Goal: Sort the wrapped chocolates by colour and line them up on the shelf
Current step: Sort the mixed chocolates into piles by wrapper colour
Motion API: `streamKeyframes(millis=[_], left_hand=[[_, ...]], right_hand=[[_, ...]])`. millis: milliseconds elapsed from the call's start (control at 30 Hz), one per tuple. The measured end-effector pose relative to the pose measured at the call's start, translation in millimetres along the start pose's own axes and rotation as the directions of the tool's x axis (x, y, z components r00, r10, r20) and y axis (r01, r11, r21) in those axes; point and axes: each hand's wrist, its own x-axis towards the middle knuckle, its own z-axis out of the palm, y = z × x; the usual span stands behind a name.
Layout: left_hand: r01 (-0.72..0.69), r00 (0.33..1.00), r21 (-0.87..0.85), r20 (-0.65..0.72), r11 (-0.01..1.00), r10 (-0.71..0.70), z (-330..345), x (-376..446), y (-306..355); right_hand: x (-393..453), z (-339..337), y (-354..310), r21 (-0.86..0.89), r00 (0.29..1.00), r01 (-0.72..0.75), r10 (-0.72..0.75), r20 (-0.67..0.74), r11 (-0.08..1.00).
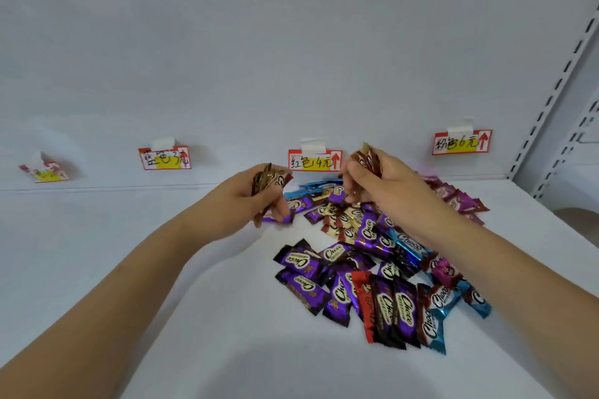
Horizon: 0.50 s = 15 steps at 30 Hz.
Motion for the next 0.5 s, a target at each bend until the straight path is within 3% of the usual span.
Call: streamKeyframes(millis=[67, 133, 233, 300, 367, 500], left_hand=[[0.046, 0.998, 0.008, -0.034, 0.999, -0.046, -18.9, -7.5, -8.1], [0.112, 0.986, 0.040, -0.128, 0.993, -0.106, -40.2, -24.6, -23.0], [0.212, 0.948, 0.220, -0.283, 0.952, -0.145, -74.9, -73.8, -53.9], [0.314, 0.921, 0.346, -0.338, 0.884, -0.195, -100.7, -116.6, -76.3], [0.443, 0.872, 0.374, -0.392, 0.815, -0.293, -125.6, -160.2, -95.7], [0.615, 0.763, 0.388, -0.511, 0.686, -0.396, -166.3, -231.3, -119.1]], right_hand=[[-1.3, 16.4, -11.4, -0.007, 0.995, 0.017, -0.017, 0.098, 1.000], [1.1, 38.0, -20.6, -0.174, 0.985, 0.066, -0.036, 0.170, 0.983], [15.2, 83.7, -35.7, -0.401, 0.945, 0.188, -0.055, 0.321, 0.897], [26.5, 127.3, -46.8, -0.483, 0.885, 0.243, 0.011, 0.465, 0.841], [35.2, 177.3, -58.2, -0.497, 0.832, 0.273, 0.058, 0.552, 0.824], [37.0, 271.7, -82.8, -0.335, 0.725, 0.313, 0.004, 0.689, 0.888]])
